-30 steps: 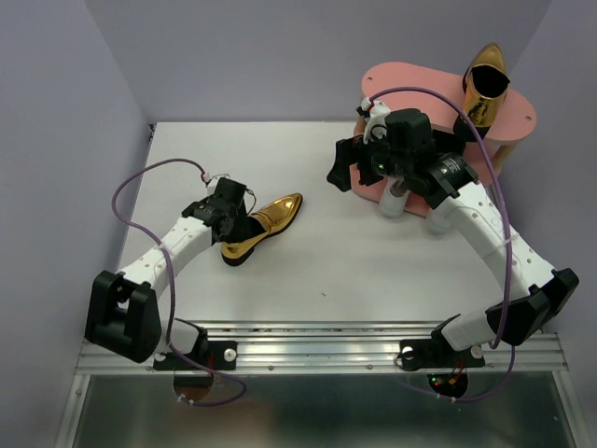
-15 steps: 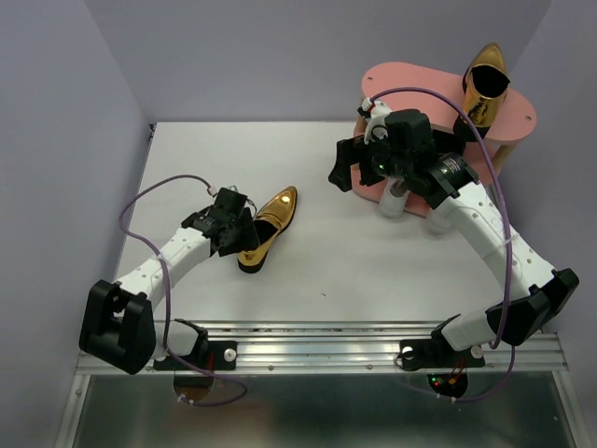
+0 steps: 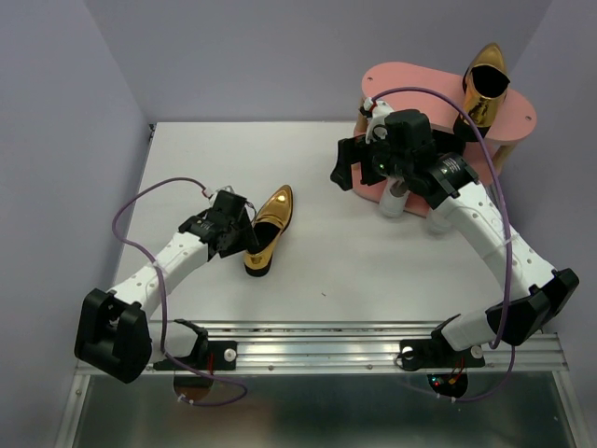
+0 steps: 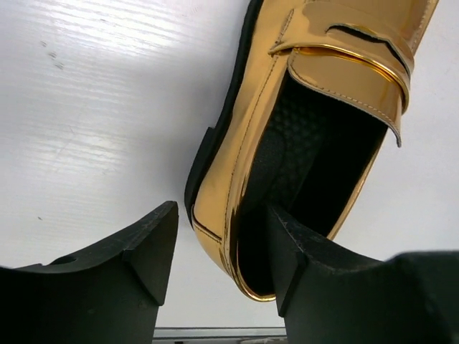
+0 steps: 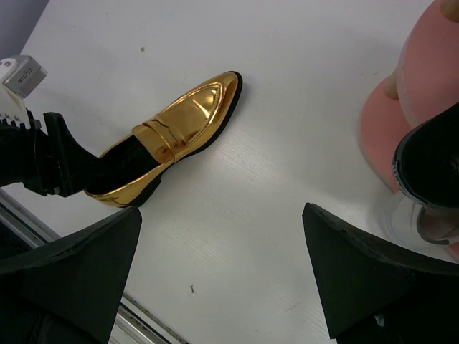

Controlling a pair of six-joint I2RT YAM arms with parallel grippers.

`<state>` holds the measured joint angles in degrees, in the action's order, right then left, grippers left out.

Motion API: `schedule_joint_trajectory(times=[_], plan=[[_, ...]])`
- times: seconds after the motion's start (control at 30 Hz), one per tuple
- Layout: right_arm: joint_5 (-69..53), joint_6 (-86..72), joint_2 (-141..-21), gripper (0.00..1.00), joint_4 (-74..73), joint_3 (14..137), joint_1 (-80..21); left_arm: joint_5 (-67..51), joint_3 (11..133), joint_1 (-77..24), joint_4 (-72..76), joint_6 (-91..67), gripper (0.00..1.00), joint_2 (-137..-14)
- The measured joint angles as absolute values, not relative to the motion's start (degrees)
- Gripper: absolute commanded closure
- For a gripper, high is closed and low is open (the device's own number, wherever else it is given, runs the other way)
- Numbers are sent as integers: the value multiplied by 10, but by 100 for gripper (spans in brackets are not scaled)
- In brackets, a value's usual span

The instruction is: Place and organize the shoes onto the shoe shelf

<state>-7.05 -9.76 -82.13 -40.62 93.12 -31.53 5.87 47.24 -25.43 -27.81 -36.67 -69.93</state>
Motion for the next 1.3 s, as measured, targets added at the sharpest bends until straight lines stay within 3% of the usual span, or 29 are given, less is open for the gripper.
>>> schedule_joint_trajectory(times=[0.1, 0.17, 0.23, 0.63, 0.9, 1.3], plan=[[-66, -100, -821, 0, -408, 931, -315, 71, 472, -254, -277, -368, 51, -706], [-63, -101, -821, 0, -408, 931, -315, 74, 471, -255, -273, -369, 80, -718], [-59, -101, -821, 0, -409, 931, -315, 74, 463, -255, -258, -370, 99, -730], [-34, -103, -821, 0, -412, 931, -315, 112, 491, -256, -342, -372, 100, -691], [-37, -103, -816, 0, -411, 931, -315, 157, 646, -256, -394, -341, 100, -602], [-20, -116, -682, 0, -350, 935, -315, 132, 810, -257, -374, -295, 100, -675]])
